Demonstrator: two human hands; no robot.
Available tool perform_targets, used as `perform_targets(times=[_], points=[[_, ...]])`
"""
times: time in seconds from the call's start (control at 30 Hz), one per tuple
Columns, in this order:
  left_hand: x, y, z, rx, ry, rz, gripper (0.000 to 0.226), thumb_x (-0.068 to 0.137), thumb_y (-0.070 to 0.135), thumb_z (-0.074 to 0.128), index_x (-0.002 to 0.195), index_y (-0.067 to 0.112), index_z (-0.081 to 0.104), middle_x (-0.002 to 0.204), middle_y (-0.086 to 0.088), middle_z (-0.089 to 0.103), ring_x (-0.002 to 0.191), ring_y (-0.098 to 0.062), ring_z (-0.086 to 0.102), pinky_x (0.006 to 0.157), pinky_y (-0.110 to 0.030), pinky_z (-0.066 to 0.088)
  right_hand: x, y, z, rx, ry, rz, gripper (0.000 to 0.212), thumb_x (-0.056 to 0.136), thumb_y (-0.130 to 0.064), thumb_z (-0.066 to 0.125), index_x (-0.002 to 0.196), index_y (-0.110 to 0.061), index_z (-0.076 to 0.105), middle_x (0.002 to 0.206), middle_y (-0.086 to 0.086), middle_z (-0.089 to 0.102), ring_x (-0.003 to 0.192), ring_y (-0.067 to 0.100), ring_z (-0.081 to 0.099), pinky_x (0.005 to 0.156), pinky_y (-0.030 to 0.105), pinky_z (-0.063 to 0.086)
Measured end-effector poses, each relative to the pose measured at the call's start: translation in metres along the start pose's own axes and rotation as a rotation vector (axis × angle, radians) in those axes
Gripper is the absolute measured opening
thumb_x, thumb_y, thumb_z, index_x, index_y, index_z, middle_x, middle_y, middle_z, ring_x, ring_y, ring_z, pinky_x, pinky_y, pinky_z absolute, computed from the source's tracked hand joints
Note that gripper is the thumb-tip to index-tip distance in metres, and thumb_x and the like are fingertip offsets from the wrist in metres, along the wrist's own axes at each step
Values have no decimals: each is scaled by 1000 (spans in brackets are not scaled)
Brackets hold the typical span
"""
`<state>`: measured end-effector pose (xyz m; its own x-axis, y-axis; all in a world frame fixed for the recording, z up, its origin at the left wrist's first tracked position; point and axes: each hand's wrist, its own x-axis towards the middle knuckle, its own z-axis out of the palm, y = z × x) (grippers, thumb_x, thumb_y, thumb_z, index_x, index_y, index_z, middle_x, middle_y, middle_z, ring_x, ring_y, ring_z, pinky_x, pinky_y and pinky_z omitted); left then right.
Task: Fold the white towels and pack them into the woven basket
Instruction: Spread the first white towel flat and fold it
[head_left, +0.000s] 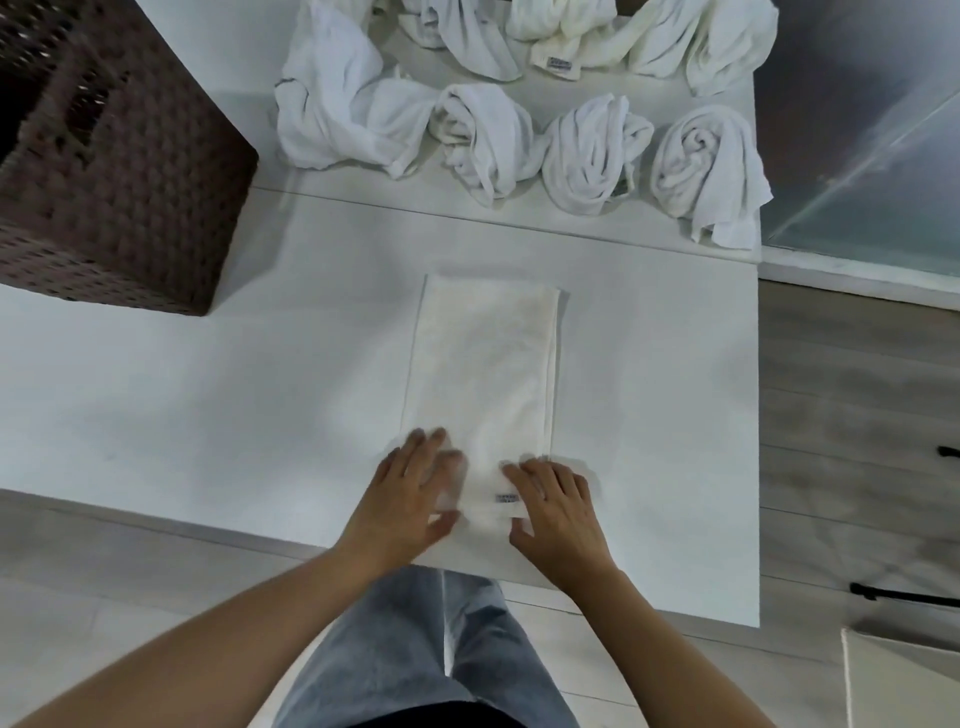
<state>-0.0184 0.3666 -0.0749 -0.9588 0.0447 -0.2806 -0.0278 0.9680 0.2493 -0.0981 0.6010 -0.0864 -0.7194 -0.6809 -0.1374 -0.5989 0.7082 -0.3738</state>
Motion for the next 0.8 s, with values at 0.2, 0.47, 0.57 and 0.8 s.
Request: perform_targets(times=[0.2, 0.47, 0.57, 0.8], points=[[-19, 11, 12, -117, -35, -83, 100, 71, 28, 81, 157, 26, 30, 167, -4, 20, 152, -32, 20, 98, -36, 53, 20, 3, -1, -48, 108, -31, 38, 75, -11, 73, 111, -17, 67, 105, 2, 65, 97, 30, 60, 90, 40, 46], [-17, 19, -8, -212, 222, -187, 80, 61, 7, 85, 130, 23, 47, 117, 1, 66, 104, -24, 66, 81, -35, 55, 31, -8, -48, 454, 41, 173, 16, 81, -24, 73, 95, -22, 66, 91, -12, 66, 95, 5, 56, 92, 12, 35], [-18, 17, -29, -362, 215, -245, 50, 77, 20, 77, 118, 26, 50, 92, 8, 70, 81, -18, 67, 81, -31, 51, 33, -13, -71, 713, -97, 376, 19, 87, -28, 74, 100, -32, 61, 89, -18, 69, 87, -1, 62, 69, 12, 47], [-5, 0, -79, -897, 206, -495, 16, 90, 37, 72, 84, 23, 68, 75, 9, 70, 68, -9, 63, 65, -34, 50, 39, -17, -103, 1112, -161, 479, 28, 88, -32, 80, 113, -30, 69, 104, -13, 76, 95, 6, 71, 82, 22, 56]])
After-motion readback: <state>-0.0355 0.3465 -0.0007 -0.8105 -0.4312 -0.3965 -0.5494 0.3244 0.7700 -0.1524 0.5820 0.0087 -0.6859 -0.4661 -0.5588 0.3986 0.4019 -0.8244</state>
